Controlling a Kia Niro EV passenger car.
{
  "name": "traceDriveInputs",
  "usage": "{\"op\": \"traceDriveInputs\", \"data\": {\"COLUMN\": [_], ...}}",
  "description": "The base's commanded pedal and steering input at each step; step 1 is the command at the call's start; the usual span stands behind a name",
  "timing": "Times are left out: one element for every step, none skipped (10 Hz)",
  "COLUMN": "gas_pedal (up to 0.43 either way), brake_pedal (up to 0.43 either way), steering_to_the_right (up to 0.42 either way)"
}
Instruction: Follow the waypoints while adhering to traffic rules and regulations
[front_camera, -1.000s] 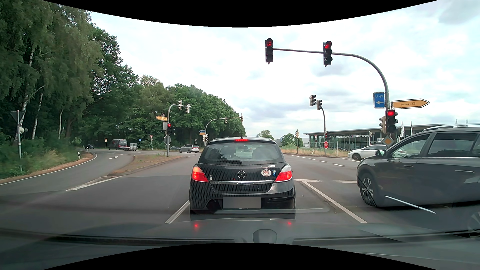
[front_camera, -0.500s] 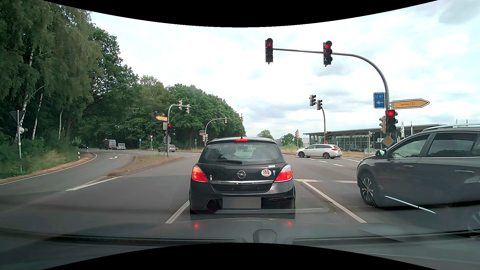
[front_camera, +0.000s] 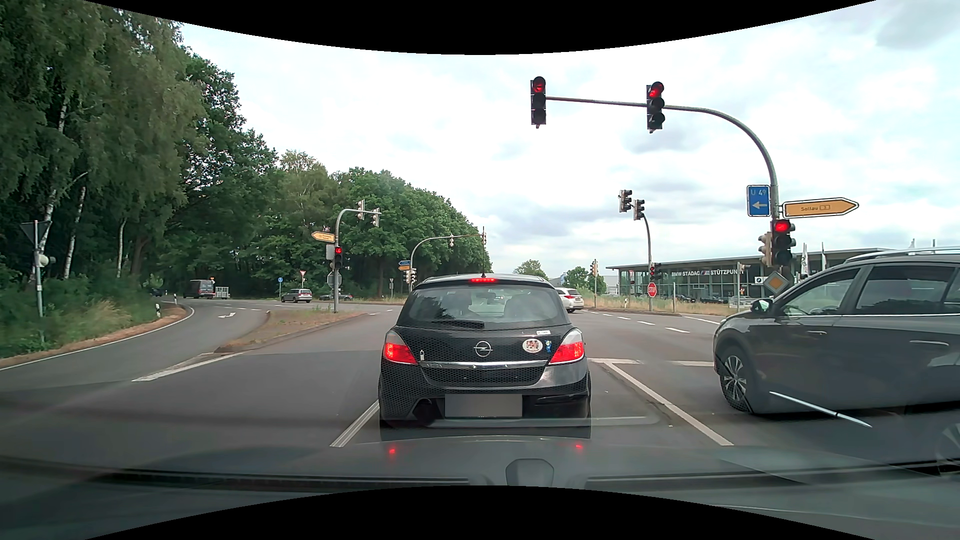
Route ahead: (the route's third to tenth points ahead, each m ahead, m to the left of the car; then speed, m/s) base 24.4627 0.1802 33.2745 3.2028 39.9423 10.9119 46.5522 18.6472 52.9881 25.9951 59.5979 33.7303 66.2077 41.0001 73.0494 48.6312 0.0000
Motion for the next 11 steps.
{"op": "traceDriveInputs", "data": {"gas_pedal": [0.0, 0.0, 0.0, 0.0, 0.0, 0.0, 0.0, 0.0, 0.0, 0.0, 0.0], "brake_pedal": [0.268, 0.268, 0.268, 0.268, 0.268, 0.268, 0.268, 0.268, 0.268, 0.268, 0.268], "steering_to_the_right": [-0.004, -0.004, -0.004, -0.004, -0.004, -0.004, -0.004, -0.004, -0.004, -0.004, -0.004]}}
